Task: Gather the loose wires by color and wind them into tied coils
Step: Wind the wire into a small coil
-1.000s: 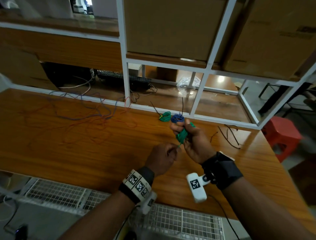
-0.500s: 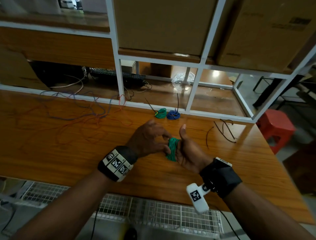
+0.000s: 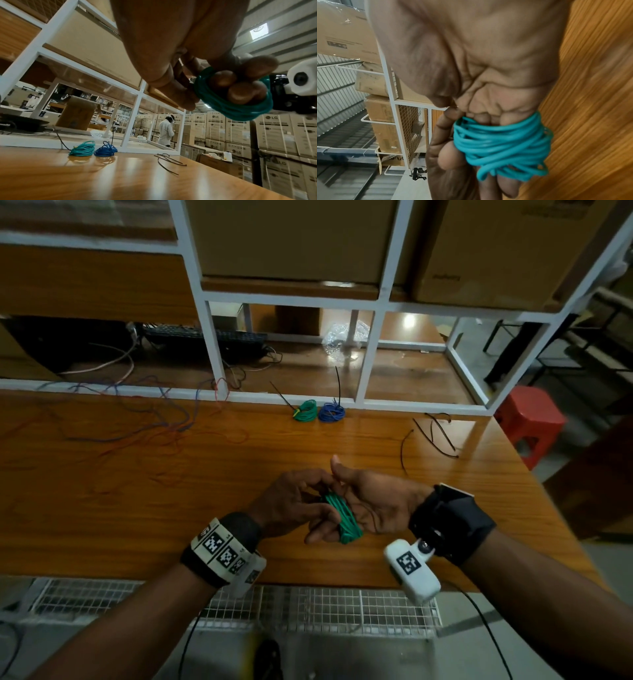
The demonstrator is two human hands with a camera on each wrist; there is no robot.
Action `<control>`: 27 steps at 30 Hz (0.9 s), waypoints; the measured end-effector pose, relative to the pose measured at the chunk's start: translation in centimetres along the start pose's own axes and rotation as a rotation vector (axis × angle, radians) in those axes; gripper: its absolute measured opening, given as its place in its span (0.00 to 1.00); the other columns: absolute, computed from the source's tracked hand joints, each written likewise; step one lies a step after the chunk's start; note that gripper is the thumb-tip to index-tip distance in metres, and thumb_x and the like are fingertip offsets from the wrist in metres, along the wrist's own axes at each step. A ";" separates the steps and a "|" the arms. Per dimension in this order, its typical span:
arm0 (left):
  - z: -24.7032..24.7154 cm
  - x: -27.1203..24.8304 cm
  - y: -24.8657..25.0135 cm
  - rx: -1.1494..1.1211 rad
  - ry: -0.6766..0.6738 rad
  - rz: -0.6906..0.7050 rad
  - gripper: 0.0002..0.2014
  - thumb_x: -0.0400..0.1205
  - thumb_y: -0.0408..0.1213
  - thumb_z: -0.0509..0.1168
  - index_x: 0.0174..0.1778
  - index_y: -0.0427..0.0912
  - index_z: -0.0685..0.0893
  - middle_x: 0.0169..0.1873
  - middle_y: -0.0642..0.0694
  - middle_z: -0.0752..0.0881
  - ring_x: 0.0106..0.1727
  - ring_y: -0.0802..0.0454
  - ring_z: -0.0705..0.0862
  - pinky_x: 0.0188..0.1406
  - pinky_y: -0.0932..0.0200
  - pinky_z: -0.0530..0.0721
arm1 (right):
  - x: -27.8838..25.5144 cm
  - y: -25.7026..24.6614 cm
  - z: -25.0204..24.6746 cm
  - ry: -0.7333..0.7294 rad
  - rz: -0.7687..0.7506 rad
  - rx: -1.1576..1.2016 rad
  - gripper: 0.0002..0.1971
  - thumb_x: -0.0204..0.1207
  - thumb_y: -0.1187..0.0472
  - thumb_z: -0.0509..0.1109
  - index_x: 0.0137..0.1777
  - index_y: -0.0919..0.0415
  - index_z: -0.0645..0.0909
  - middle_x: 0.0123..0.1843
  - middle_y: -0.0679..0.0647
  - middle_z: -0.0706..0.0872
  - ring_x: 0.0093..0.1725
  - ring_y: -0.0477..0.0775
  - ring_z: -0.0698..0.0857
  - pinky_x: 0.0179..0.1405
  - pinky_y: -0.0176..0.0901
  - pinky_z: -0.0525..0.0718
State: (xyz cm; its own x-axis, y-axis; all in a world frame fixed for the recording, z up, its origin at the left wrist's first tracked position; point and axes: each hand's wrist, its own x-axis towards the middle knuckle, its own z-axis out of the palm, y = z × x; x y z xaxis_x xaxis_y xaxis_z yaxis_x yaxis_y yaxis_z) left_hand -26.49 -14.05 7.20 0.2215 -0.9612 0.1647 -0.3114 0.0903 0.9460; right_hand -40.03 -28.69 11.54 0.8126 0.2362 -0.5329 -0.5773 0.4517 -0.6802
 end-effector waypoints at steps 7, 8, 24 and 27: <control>0.3 0.0 -0.4 0.031 0.073 0.092 0.10 0.76 0.41 0.76 0.50 0.52 0.84 0.46 0.62 0.87 0.48 0.63 0.87 0.43 0.69 0.83 | -0.7 -0.8 0.2 0.070 -0.005 0.039 0.32 0.89 0.39 0.55 0.74 0.65 0.83 0.56 0.73 0.84 0.64 0.67 0.89 0.67 0.51 0.88; 0.4 0.0 -0.5 0.027 0.101 0.096 0.10 0.76 0.44 0.75 0.50 0.49 0.85 0.46 0.60 0.87 0.49 0.62 0.87 0.43 0.67 0.84 | -0.7 -0.9 0.4 0.090 -0.024 0.027 0.31 0.90 0.40 0.55 0.72 0.66 0.83 0.56 0.74 0.84 0.60 0.65 0.91 0.61 0.49 0.91; 2.1 1.6 -1.5 0.110 0.518 0.232 0.10 0.77 0.55 0.72 0.46 0.54 0.85 0.44 0.52 0.87 0.47 0.53 0.87 0.42 0.51 0.89 | 1.6 -0.1 0.6 1.008 -0.612 -0.720 0.49 0.82 0.24 0.51 0.38 0.76 0.84 0.32 0.63 0.91 0.31 0.62 0.91 0.35 0.57 0.93; 1.7 1.4 -2.6 0.112 0.625 0.165 0.09 0.75 0.55 0.73 0.42 0.57 0.84 0.41 0.55 0.88 0.44 0.57 0.89 0.36 0.56 0.90 | 1.4 -1.2 -0.8 0.960 -0.727 -0.416 0.39 0.86 0.31 0.54 0.51 0.72 0.85 0.43 0.65 0.93 0.44 0.65 0.93 0.50 0.68 0.93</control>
State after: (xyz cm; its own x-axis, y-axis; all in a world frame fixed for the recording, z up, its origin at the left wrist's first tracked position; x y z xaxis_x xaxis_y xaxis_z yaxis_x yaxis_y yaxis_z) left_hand -27.00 -16.07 4.48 0.6476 -0.6011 0.4682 -0.4741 0.1631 0.8652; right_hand -38.28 -29.56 11.23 0.6670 -0.7450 -0.0031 -0.1484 -0.1288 -0.9805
